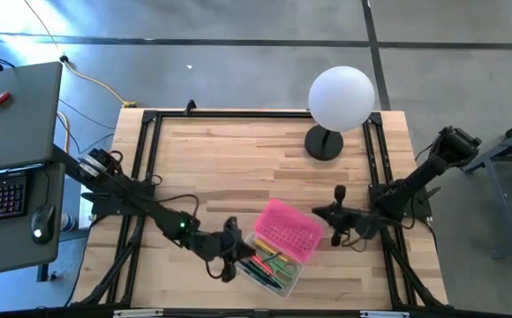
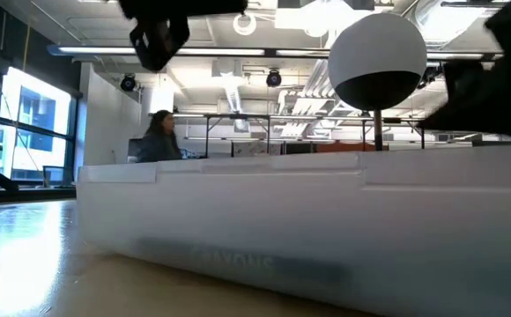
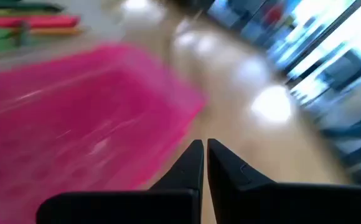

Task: Pick & place school supplies into a supply box
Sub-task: Close the transparent supply box

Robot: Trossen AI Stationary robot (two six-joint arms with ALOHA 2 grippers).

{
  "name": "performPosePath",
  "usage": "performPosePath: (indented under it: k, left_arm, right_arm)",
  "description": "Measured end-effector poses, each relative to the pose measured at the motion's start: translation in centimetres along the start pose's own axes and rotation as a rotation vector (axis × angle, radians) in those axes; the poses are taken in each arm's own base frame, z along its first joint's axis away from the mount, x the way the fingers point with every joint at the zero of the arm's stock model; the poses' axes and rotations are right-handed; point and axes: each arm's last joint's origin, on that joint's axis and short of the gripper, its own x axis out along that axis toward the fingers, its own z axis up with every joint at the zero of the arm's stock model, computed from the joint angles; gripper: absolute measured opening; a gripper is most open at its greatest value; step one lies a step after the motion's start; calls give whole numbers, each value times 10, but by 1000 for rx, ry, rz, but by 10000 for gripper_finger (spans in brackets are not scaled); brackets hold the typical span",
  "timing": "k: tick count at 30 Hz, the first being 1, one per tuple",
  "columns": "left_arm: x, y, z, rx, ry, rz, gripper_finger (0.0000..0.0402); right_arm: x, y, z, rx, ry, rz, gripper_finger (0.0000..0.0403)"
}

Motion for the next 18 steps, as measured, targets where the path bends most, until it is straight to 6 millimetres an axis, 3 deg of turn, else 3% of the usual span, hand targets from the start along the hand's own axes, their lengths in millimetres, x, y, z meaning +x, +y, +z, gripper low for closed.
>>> performPosePath:
  k: [4,10,18]
  left_arm:
    - [7,-9,-10,-66,76,-161,74]
    - [21,-6,-35,-246,250,-210,74]
    - [35,-9,-49,-326,309,-303,74]
  right_arm:
    - [8,-4,-16,149,134,105,0]
    - [19,-16,-28,370,270,131,0]
    - [26,-26,-38,477,384,176,0]
